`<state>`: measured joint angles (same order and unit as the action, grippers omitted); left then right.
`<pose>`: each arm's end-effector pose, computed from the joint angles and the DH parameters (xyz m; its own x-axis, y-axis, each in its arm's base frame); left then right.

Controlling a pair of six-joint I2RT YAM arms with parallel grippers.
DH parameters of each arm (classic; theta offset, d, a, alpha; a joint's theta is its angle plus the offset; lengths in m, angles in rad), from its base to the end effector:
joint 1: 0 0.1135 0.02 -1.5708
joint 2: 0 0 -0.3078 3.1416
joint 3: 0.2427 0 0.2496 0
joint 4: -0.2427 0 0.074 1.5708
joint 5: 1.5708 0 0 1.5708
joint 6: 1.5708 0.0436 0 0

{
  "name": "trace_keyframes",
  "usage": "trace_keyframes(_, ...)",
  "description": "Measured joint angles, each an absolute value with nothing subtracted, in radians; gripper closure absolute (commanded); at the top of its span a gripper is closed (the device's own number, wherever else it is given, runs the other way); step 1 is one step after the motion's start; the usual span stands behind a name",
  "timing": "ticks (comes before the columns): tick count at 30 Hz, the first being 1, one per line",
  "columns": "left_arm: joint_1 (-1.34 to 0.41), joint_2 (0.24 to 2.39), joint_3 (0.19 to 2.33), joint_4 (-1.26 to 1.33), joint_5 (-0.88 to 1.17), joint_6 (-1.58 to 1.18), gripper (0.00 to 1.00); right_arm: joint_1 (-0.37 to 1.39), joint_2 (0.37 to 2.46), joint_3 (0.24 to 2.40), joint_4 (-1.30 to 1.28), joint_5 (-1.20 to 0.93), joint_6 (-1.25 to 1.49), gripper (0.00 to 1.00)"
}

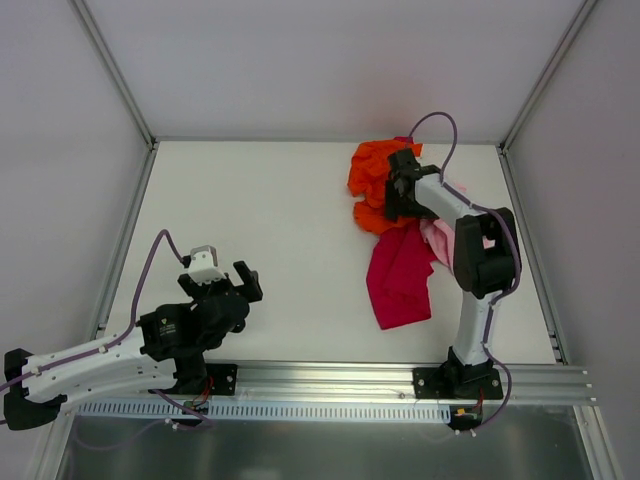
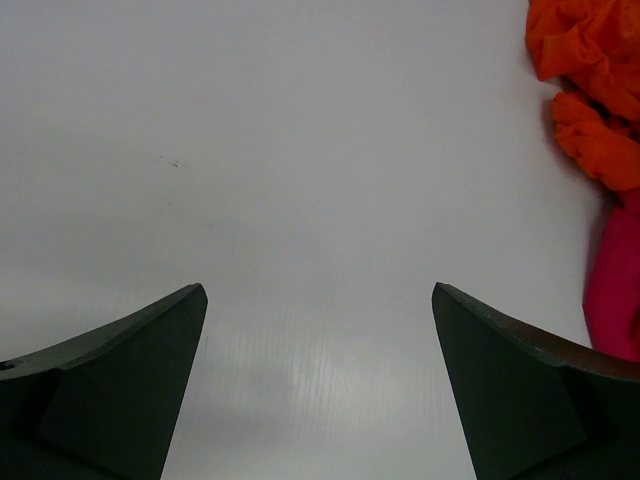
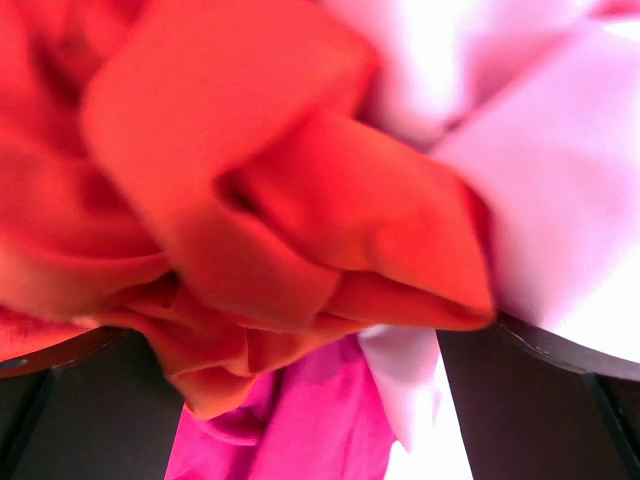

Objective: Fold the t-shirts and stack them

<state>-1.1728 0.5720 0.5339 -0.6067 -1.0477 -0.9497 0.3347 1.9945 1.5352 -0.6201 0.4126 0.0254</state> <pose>0.0667 -0.0611 0.2733 -0.2918 -0.3541 -0.8885 -0.0776 0.9347 -0.3470 0.4252 0.1294 0.2400 -0.8356 -0.2660 -0.4807 -0.1010 0.9345 -0.3415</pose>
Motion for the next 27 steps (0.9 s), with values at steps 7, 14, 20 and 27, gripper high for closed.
trace_keyframes(7, -1.173, 0.568, 0.532, -0.605, -1.034, -0.948, 0.01, 0.297, 1.995, 1.535, -0.671, 0.524, 0.043, 0.00)
trace_keyframes(14, -1.172, 0.567, 0.530, -0.601, -1.028, -0.944, 0.01, 0.273, 2.042, 1.596, -0.776, 0.669, 0.083, 0.00)
trace_keyframes(20, -1.173, 0.560, 0.530, -0.598, -1.024, -0.935, 0.01, 0.192, 2.068, 1.640, -0.849, 0.766, 0.116, 0.00)
trace_keyframes(27, -1.172, 0.556, 0.530, -0.592, -1.022, -0.931, 0.01, 0.093, 2.067, 1.640, -0.917, 0.864, 0.210, 0.00)
